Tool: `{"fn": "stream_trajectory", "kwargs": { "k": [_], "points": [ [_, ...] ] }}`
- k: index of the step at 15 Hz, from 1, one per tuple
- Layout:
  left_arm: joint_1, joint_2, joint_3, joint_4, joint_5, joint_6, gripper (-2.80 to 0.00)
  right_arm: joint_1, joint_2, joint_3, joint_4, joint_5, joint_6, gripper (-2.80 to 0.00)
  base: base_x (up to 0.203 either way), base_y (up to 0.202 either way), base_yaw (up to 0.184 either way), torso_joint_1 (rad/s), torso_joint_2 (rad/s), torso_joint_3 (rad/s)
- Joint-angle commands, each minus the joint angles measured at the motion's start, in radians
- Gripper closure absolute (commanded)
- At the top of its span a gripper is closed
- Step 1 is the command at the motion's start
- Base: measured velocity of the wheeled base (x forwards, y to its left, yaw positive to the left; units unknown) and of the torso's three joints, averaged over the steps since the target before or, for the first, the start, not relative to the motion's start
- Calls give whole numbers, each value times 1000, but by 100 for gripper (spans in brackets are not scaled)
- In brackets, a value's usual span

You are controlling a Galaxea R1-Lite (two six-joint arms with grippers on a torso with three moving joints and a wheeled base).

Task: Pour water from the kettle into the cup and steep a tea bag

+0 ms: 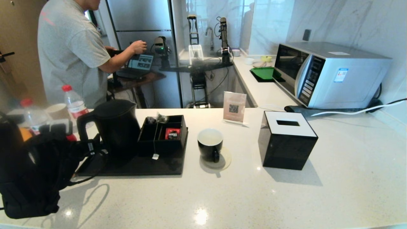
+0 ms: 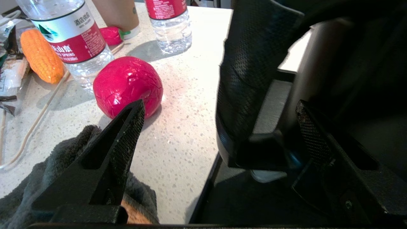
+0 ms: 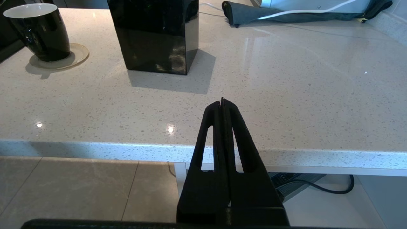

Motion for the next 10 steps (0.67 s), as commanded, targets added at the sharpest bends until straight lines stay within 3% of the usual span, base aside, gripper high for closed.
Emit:
{"fn": "stream_trajectory", "kwargs": {
  "k": [1, 10],
  "points": [
    [-4, 18, -22, -49, 1, 1, -280, 0, 0, 0, 0, 0, 0, 0, 0, 0, 0, 0, 0, 0],
    [-4, 58, -101, -49, -12, 12, -280, 0, 0, 0, 0, 0, 0, 0, 0, 0, 0, 0, 0, 0]
  ]
}}
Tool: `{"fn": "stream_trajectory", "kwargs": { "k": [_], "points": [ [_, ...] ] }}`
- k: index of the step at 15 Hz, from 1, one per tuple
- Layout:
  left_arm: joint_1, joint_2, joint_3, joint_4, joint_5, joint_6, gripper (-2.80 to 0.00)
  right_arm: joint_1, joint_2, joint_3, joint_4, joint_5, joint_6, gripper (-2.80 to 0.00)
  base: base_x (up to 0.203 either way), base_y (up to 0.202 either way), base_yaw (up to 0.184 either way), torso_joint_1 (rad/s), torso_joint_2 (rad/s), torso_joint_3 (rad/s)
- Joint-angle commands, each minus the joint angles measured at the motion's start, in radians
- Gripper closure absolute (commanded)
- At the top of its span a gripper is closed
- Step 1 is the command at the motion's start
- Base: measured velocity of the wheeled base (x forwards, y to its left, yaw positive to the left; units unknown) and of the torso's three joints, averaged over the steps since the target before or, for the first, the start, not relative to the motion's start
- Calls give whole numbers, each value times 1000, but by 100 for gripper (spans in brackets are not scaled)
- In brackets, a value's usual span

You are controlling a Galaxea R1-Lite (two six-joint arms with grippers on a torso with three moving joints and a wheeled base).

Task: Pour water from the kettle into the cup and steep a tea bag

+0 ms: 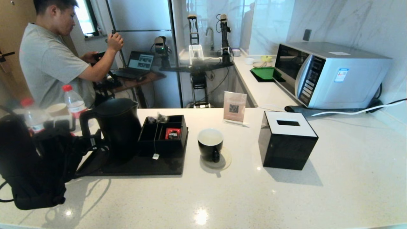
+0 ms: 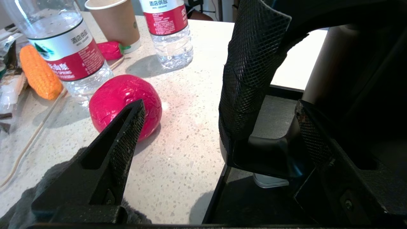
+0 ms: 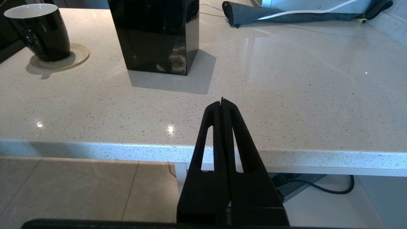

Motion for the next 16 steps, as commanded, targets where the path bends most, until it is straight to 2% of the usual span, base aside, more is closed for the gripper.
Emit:
{"fn": "stream_trajectory", "kwargs": {
  "k": [1, 11, 16],
  "points": [
    [-1, 7, -9, -48, -14, 0, -280, 0, 0, 0, 0, 0, 0, 0, 0, 0, 0, 0, 0, 0],
    [0, -32, 2, -48, -79, -1, -280, 0, 0, 0, 0, 0, 0, 0, 0, 0, 0, 0, 0, 0],
    [19, -44, 0, -48, -80, 0, -280, 0, 0, 0, 0, 0, 0, 0, 0, 0, 0, 0, 0, 0]
  ]
}}
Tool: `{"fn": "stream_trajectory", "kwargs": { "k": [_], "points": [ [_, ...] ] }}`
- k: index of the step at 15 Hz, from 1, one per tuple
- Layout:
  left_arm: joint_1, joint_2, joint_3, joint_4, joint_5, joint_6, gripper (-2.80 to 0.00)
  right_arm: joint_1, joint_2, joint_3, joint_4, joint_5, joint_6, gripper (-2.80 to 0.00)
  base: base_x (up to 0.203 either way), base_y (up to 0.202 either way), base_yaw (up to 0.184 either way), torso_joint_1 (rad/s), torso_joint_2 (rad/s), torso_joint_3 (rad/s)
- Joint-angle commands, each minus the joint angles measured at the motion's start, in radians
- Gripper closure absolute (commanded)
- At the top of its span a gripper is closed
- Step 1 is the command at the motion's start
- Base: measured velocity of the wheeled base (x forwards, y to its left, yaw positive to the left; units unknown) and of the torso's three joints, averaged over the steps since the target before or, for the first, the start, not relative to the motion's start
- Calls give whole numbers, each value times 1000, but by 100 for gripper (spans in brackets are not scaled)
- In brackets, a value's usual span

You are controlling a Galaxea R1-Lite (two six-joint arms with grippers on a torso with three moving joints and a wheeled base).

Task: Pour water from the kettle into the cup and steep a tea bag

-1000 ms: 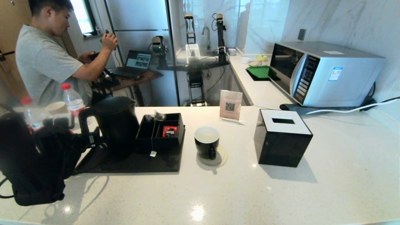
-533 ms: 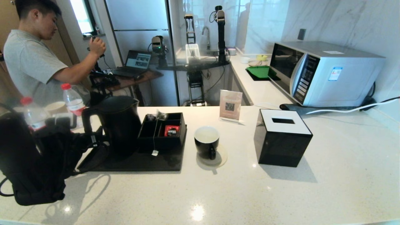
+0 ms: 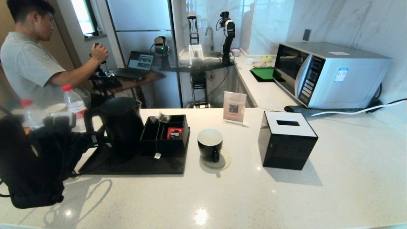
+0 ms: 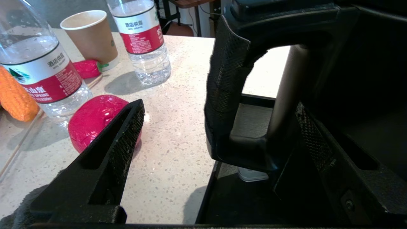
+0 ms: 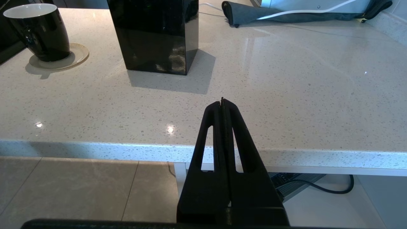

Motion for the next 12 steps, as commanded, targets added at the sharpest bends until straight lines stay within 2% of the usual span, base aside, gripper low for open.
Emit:
{"fn": "stream_trajectory", "kwargs": {
  "k": [1, 6, 12],
  "points": [
    [12, -13, 4, -47, 2, 1, -280, 0, 0, 0, 0, 1, 0, 0, 0, 0, 0, 0, 0, 0],
    [45, -22, 17, -47, -2, 8, -280, 0, 0, 0, 0, 1, 0, 0, 0, 0, 0, 0, 0, 0],
    [82, 6, -1, -47, -73, 15, -280, 0, 0, 0, 0, 1, 0, 0, 0, 0, 0, 0, 0, 0]
  ]
}}
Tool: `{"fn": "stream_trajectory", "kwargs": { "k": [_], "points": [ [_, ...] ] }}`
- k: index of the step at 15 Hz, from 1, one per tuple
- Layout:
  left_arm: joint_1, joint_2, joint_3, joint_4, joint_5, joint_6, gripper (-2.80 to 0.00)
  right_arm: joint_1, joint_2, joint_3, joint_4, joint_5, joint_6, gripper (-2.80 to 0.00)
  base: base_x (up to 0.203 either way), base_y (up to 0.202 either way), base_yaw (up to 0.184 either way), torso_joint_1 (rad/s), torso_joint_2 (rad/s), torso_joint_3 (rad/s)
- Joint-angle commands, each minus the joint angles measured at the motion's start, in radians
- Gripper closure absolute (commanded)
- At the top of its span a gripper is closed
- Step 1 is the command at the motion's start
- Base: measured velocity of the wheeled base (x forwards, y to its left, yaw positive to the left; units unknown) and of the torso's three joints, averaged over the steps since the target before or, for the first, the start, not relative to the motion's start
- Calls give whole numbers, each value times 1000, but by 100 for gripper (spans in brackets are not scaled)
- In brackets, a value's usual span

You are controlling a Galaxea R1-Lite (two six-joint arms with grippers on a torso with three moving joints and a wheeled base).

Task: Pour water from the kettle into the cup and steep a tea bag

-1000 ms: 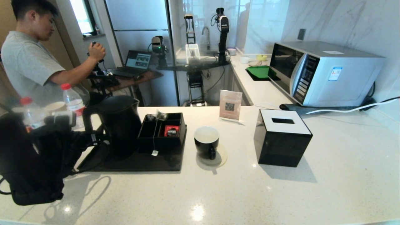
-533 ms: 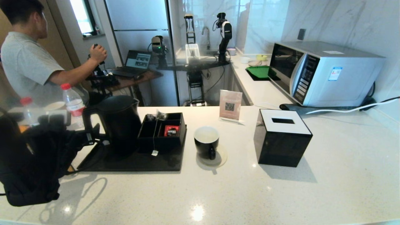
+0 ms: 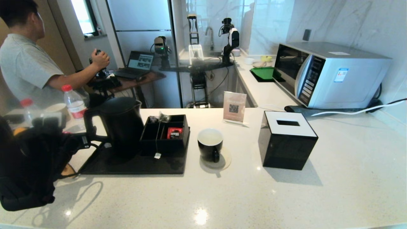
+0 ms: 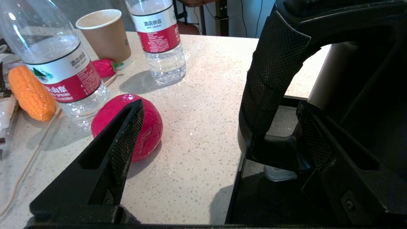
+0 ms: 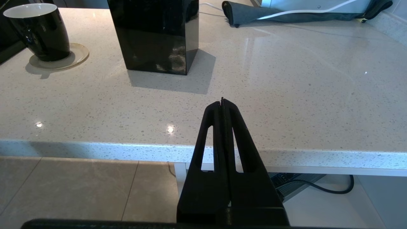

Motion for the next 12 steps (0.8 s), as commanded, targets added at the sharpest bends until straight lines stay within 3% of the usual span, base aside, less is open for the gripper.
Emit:
{"fn": "stream_trajectory", "kwargs": {
  "k": [1, 12],
  "points": [
    [5, 18, -14, -48, -3, 0, -280, 0, 0, 0, 0, 0, 0, 0, 0, 0, 0, 0, 0, 0],
    [-4, 102, -139, -48, -9, -1, -280, 0, 0, 0, 0, 0, 0, 0, 0, 0, 0, 0, 0, 0]
  ]
}}
